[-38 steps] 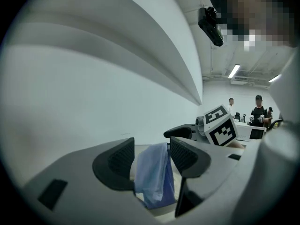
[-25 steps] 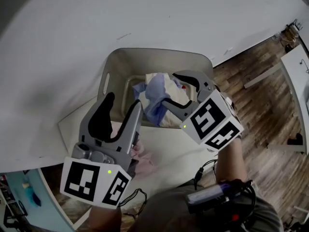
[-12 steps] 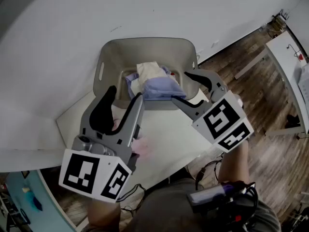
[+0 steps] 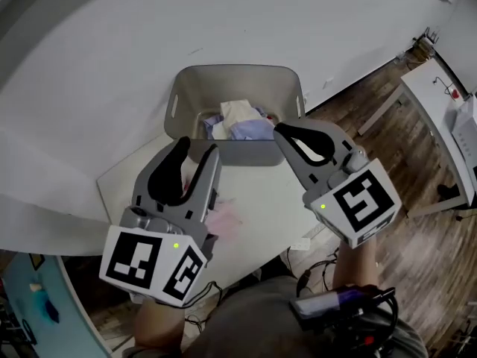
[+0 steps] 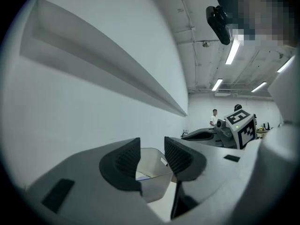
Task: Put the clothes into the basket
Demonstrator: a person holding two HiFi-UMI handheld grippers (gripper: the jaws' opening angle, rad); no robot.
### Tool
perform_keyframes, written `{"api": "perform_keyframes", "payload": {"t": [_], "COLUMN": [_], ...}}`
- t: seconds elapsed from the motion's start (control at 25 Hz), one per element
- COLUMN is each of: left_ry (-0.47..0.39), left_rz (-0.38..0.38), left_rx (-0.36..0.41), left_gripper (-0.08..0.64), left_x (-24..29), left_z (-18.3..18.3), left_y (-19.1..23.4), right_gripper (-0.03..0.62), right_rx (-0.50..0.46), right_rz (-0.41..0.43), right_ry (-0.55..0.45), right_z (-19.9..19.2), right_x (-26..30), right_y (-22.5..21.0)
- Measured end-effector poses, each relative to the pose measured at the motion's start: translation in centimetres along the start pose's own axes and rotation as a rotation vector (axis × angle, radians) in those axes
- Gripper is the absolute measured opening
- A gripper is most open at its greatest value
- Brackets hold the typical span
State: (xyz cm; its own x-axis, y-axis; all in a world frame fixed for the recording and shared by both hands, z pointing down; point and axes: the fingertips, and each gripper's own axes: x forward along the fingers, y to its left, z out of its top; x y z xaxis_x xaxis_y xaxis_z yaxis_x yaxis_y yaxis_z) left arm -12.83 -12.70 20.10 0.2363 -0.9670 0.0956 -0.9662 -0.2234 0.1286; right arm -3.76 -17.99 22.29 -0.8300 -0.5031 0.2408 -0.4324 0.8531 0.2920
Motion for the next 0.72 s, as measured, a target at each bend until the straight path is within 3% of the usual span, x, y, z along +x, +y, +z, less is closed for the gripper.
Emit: {"api": "perform_keyframes", "payload": {"t": [0.16, 0.36, 0.52, 0.72], "left_ry": [-0.073, -0.153, -0.189, -0.234], "left_rz": [0.056, 0.136, 0.238, 0.295], "left_rx": [0.02, 0.03, 0.069, 0.073], "left_gripper": [0.029, 0.009, 0.009, 0.009], "left_x": [-3.0, -6.2, -8.6, -10.2], "left_z": [1.2, 2.2, 2.7, 3.1], "left_y": [1.0, 3.0, 5.2, 6.4], "right_gripper": [0.011, 0.009, 0.009, 0.009], "right_rx": [-0.042, 0.019, 0.028, 0.041], "right_rz": [-0.037, -0.025, 0.015, 0.047], "right_ry": [-0.157, -0.325, -0.358, -0.39], "right_z": [3.5, 6.7, 7.7, 8.4], "right_x": [-0.6, -0.8, -0.3, -0.2], "right_y": [2.7, 5.2, 6.2, 6.7]}}
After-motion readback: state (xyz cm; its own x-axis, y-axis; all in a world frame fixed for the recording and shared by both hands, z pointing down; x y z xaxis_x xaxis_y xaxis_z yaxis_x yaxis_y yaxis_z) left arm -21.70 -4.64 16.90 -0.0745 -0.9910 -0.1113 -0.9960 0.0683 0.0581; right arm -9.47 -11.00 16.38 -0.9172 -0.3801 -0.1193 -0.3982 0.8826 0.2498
